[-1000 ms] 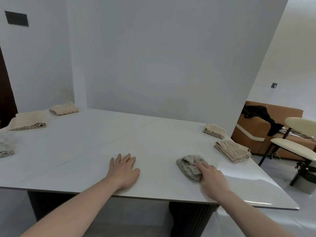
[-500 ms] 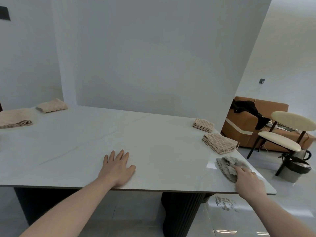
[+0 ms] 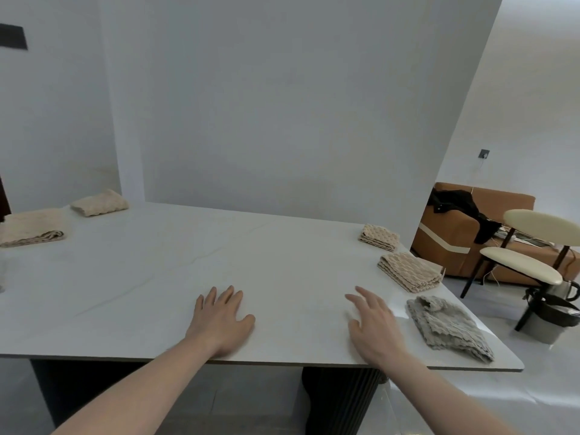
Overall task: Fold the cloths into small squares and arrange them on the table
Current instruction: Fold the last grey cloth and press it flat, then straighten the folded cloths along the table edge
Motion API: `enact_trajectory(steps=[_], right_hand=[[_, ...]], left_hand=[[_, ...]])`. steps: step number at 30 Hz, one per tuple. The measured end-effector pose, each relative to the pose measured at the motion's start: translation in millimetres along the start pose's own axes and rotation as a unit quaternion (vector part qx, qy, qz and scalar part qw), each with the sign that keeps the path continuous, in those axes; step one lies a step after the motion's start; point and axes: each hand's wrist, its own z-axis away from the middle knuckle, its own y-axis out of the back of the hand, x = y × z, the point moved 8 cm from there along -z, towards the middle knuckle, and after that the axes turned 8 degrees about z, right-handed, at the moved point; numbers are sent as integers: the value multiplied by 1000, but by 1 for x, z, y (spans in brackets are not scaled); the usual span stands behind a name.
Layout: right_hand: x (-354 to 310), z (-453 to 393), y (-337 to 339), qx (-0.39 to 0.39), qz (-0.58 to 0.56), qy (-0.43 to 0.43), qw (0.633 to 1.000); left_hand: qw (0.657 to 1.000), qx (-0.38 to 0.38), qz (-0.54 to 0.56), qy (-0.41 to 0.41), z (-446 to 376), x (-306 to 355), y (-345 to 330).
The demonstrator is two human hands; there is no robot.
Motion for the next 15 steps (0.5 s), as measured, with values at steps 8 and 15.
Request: enact_trajectory(steps=[8,15], right_hand=[[-123,-37,-45,-56,-96,71,991],[-156,-38,-85,-84,-20,73,994]], left_hand=[[996,-38,27,-78,-9,-27,30],[994,0,18,-108,-3,-33,16]])
